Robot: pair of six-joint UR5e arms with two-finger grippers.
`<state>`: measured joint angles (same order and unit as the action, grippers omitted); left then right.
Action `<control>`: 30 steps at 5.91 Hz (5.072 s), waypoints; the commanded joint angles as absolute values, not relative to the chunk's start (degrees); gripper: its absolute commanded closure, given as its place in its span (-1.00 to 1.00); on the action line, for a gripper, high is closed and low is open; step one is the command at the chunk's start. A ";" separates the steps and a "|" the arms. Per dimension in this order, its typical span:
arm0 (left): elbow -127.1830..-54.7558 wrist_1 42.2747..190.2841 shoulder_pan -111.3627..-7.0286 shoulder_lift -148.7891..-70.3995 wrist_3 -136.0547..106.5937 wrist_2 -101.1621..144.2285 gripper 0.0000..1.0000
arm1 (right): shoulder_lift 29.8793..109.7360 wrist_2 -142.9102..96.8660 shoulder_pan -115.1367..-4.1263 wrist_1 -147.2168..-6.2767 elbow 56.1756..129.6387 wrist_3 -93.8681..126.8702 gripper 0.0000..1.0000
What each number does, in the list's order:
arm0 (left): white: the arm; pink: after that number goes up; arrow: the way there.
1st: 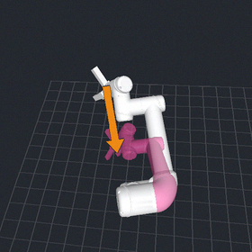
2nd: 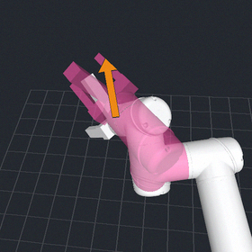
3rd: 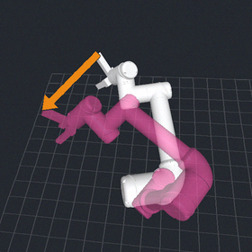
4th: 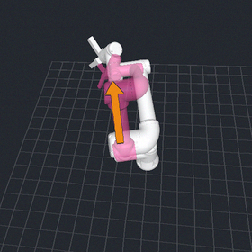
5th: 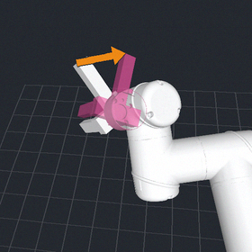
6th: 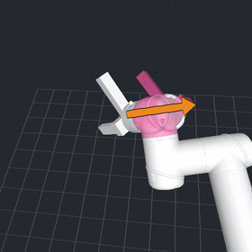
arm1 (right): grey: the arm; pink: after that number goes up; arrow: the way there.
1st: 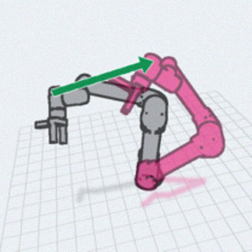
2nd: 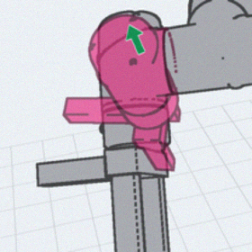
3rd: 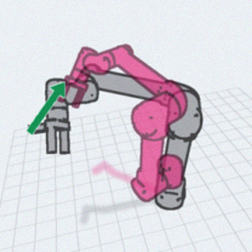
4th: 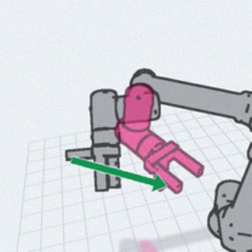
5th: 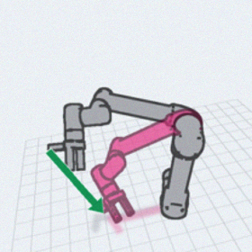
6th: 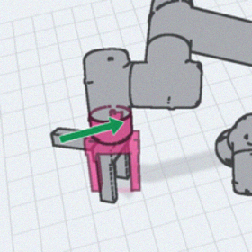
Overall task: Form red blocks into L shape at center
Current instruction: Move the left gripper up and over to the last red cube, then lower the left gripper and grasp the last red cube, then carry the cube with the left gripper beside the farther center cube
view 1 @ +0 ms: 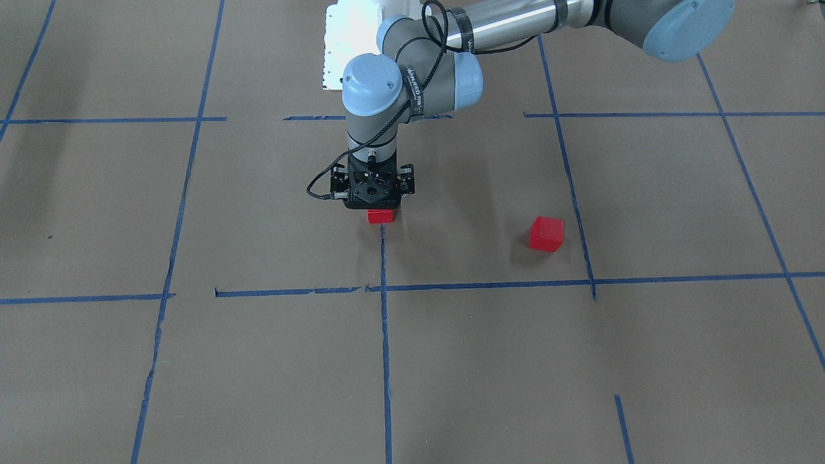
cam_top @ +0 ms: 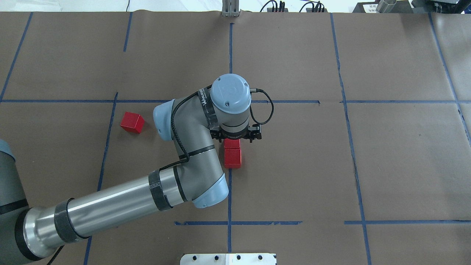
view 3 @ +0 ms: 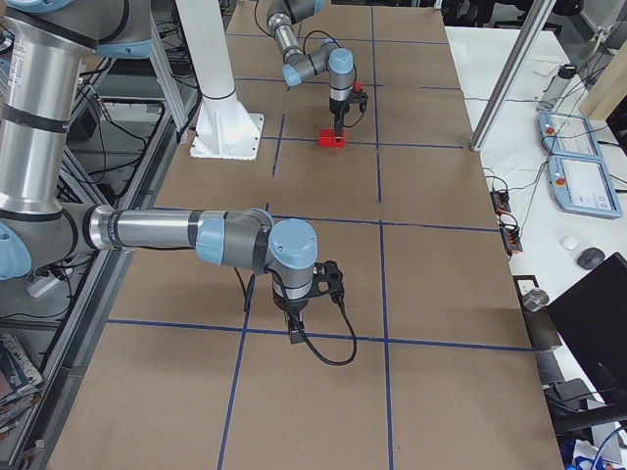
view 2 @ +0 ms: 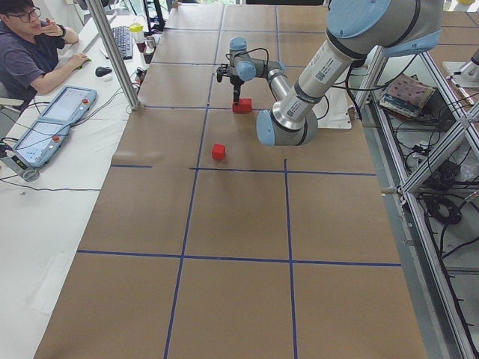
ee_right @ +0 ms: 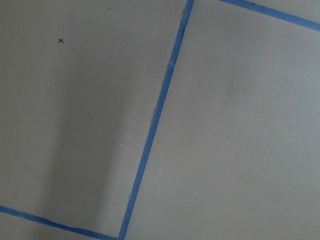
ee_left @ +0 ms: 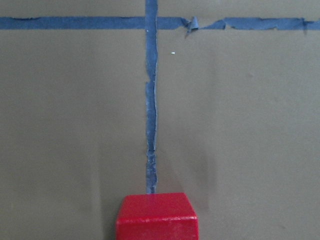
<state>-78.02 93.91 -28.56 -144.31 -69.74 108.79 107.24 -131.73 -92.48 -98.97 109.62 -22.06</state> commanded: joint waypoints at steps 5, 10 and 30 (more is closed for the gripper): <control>-94.21 93.34 -43.31 -122.46 -48.70 118.57 -1.00 | 107.40 -131.84 -92.46 -98.88 109.78 -22.06 -0.99; -93.17 94.83 -44.56 -118.22 -39.55 118.04 -1.00 | 107.23 -131.84 -92.46 -98.96 109.69 -22.06 -0.99; -100.99 84.46 -40.55 -124.79 -105.07 113.68 0.55 | 107.31 -131.92 -92.46 -98.96 109.78 -22.06 -0.99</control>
<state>-100.64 84.76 -42.74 -123.31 -91.99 116.24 107.32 -131.90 -92.46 -98.90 109.78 -22.06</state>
